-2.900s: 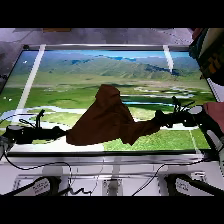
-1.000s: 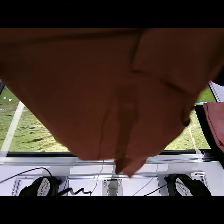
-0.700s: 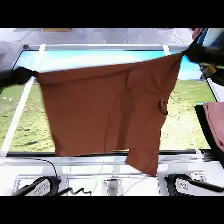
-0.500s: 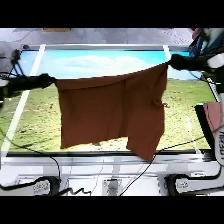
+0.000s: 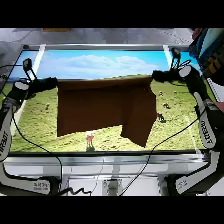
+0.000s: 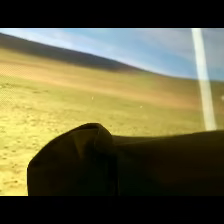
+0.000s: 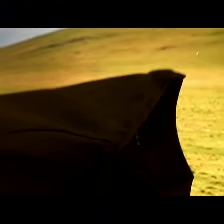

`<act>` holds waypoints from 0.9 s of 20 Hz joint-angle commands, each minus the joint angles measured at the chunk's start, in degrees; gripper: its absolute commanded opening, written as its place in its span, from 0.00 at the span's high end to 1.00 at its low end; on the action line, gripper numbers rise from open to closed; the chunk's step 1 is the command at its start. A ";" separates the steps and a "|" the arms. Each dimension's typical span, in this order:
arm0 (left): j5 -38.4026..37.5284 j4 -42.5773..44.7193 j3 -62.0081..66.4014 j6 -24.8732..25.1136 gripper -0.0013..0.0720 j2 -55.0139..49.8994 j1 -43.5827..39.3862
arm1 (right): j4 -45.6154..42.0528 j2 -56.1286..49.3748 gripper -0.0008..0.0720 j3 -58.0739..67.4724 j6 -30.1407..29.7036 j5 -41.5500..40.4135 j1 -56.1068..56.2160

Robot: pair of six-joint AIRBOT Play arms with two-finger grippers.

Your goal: Fold the clothes and pants, and hang the long-sleeved shirts on hangers.

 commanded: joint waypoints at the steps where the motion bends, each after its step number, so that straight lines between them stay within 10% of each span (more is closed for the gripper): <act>1: -7.15 12.20 -0.02 -0.04 0.96 -1.73 0.11 | -0.83 -1.01 0.97 -3.26 0.15 5.64 0.20; 5: -8.17 16.13 -0.02 0.00 0.95 -1.75 0.07 | -0.70 -1.01 0.97 -5.42 0.13 5.81 0.44; 6: -8.20 16.15 -0.02 0.02 0.71 -1.75 0.07 | -0.63 -1.01 0.85 -5.42 0.13 5.84 0.42; 7: -8.17 16.13 0.00 0.00 0.19 -1.75 0.09 | -0.63 -0.98 0.40 -5.40 0.13 5.84 0.42; 8: -8.13 16.11 0.00 -0.26 0.05 -1.68 0.09 | -0.68 -0.96 0.05 -5.35 0.13 5.84 0.42; 9: -8.74 16.11 0.00 -0.26 0.04 -1.38 0.09 | -0.98 -0.90 0.06 -5.11 0.13 6.01 0.35; 12: -10.69 16.44 0.00 -0.26 0.09 1.66 0.46 | -5.09 -0.85 0.24 -2.58 0.13 10.69 -1.14; 16: -19.06 20.68 0.00 -0.24 0.86 9.84 3.93 | -12.33 -0.74 0.57 1.97 -1.31 28.35 -7.48; 18: -24.46 21.22 0.00 -0.26 0.96 13.55 6.78 | -11.13 -0.17 0.73 1.79 -4.92 38.56 -12.33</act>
